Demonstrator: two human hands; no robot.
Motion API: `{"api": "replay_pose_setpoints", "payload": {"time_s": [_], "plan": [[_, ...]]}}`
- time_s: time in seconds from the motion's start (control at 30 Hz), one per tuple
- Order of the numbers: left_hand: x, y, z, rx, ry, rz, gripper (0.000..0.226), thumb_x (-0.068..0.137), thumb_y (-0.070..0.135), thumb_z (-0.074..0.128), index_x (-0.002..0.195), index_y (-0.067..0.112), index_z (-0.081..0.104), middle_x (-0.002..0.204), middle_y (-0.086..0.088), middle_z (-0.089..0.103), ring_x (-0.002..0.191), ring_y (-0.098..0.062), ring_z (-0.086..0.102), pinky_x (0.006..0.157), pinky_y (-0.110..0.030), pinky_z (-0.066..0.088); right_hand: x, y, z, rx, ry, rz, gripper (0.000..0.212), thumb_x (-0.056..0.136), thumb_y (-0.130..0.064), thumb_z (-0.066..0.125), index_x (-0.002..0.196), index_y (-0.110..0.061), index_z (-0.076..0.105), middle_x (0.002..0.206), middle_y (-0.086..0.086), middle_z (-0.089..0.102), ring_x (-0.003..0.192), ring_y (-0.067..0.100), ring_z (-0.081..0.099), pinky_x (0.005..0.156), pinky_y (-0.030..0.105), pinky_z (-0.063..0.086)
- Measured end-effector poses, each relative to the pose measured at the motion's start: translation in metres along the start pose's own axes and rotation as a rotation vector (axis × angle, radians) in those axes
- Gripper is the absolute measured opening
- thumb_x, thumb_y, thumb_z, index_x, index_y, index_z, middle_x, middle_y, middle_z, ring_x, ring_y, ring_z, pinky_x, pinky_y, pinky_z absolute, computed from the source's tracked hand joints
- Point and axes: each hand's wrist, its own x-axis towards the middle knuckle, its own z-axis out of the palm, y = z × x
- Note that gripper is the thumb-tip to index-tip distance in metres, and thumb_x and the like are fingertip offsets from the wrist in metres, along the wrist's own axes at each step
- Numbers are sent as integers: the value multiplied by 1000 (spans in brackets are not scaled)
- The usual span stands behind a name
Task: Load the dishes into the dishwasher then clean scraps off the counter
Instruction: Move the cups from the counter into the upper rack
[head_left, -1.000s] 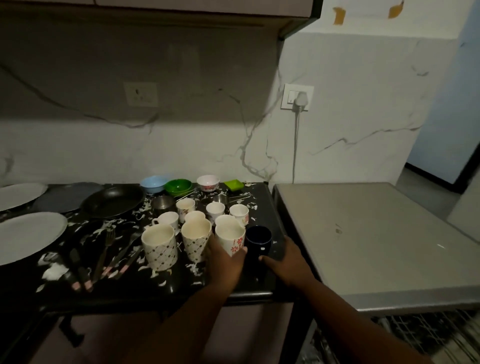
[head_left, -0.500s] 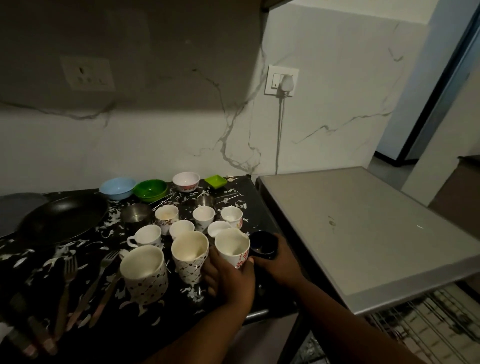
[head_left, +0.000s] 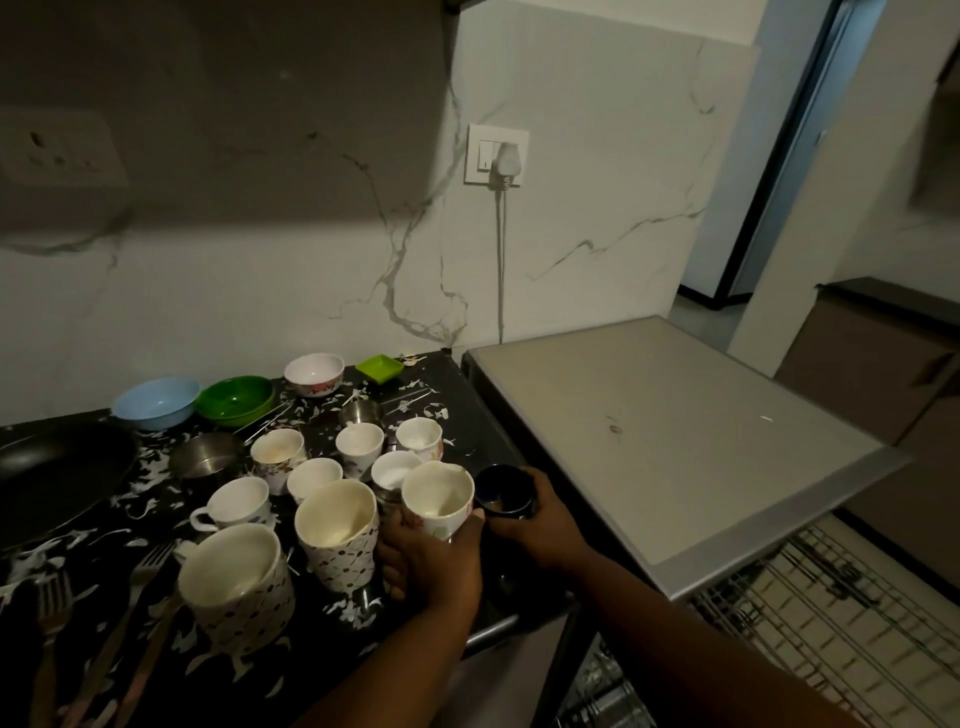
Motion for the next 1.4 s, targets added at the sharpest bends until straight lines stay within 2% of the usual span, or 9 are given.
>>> {"api": "replay_pose_setpoints", "payload": {"time_s": [0.2, 0.4, 0.53, 0.67, 0.87, 1.07, 1.23, 1.33, 1.4], "plan": [[-4, -6, 4, -17, -18, 144, 98, 51, 34, 90, 132, 12, 38, 133, -14, 47, 124, -36, 45, 103, -51, 36, -7, 4, -15, -37, 23, 23, 68, 58, -23, 90, 110, -38, 48, 106, -10, 65, 99, 3, 61, 89, 22, 47], [-34, 17, 9, -92, -126, 224, 95, 45, 61, 70, 127, 22, 44, 126, -6, 55, 119, -30, 48, 103, -49, 34, -22, -6, -57, 171, 132, 73, 65, 62, -20, 89, 116, -18, 52, 106, -1, 67, 96, 11, 66, 80, 23, 54], [-65, 42, 28, -257, -371, 364, 93, 46, 62, 71, 126, 26, 43, 120, -3, 57, 103, -22, 58, 87, -42, 51, -33, -12, -114, 436, 114, 122, 51, 71, -13, 79, 118, -18, 58, 108, 11, 69, 98, 31, 68, 82, 45, 57], [-112, 70, 57, -336, -640, 470, 82, 57, 41, 84, 125, 22, 43, 111, 5, 56, 93, -5, 59, 67, -9, 49, -55, 1, -181, 519, 95, 143, 55, 71, -24, 73, 125, -28, 59, 115, 9, 68, 101, 31, 67, 81, 42, 54], [-200, 64, 130, -118, -882, 554, 78, 52, 62, 75, 118, 37, 42, 112, 17, 54, 96, -2, 58, 73, -20, 54, -105, 75, -270, 699, 256, 286, 58, 66, -40, 76, 119, -21, 62, 108, 7, 71, 91, 22, 68, 74, 36, 48], [-287, 11, 215, 164, -1148, 119, 73, 63, 48, 83, 124, 30, 45, 110, 5, 60, 91, -13, 65, 69, -32, 59, -157, 195, -317, 890, 428, 570, 60, 69, -51, 69, 117, -15, 63, 109, 11, 71, 96, 25, 69, 79, 40, 56], [-296, -54, 251, 276, -994, -228, 67, 71, 28, 82, 127, 18, 48, 107, -5, 62, 90, -25, 65, 70, -39, 57, -173, 268, -310, 1029, 367, 830, 37, 89, -37, 56, 114, -10, 61, 89, 16, 70, 70, 27, 68, 50, 31, 54], [-271, -71, 260, 390, -913, -372, 68, 79, 19, 76, 137, 7, 41, 125, -18, 55, 108, -37, 58, 81, -42, 52, -169, 290, -294, 1105, 282, 973, 46, 83, -36, 63, 114, -2, 58, 82, 18, 67, 69, 30, 63, 61, 34, 50], [-250, -79, 271, 511, -874, -367, 67, 85, 22, 70, 140, 3, 38, 134, -20, 49, 117, -37, 52, 86, -36, 46, -159, 300, -281, 1119, 242, 1024, 37, 90, -32, 57, 111, -2, 56, 75, 16, 64, 64, 28, 59, 52, 31, 49]]}}
